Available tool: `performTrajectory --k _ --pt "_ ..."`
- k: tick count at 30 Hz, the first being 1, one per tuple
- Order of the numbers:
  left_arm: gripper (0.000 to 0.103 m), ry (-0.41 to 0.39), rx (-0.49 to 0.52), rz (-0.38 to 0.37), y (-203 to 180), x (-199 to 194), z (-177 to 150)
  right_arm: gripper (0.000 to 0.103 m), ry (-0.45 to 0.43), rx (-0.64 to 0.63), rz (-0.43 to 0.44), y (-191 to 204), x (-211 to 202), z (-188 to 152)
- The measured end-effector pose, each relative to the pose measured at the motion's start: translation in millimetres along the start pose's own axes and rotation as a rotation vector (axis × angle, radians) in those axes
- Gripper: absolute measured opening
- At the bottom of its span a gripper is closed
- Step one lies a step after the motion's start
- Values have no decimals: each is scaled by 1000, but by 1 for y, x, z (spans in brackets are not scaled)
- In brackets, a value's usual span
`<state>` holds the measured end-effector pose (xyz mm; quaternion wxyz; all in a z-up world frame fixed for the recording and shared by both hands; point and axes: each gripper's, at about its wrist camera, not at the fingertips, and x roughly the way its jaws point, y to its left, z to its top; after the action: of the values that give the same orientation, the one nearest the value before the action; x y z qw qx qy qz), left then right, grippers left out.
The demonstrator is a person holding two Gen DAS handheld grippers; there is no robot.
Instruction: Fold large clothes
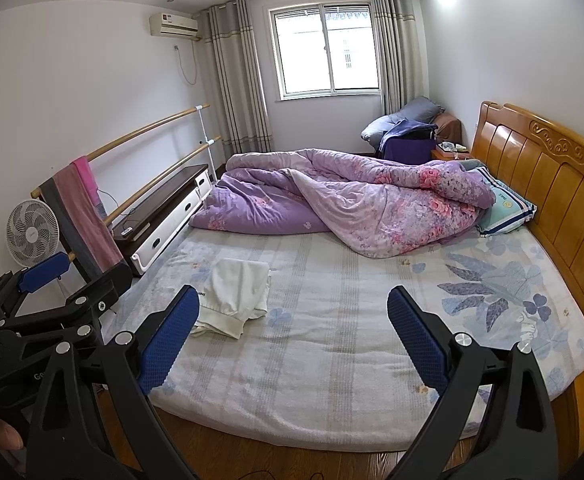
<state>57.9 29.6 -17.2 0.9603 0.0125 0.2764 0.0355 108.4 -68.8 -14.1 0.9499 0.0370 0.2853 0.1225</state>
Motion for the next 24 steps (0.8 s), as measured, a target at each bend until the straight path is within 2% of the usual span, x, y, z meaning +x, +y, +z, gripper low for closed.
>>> performTrajectory --k 24 --pt "94 3 2 -1 -1 3 3 92 8 9 -4 -1 8 0"
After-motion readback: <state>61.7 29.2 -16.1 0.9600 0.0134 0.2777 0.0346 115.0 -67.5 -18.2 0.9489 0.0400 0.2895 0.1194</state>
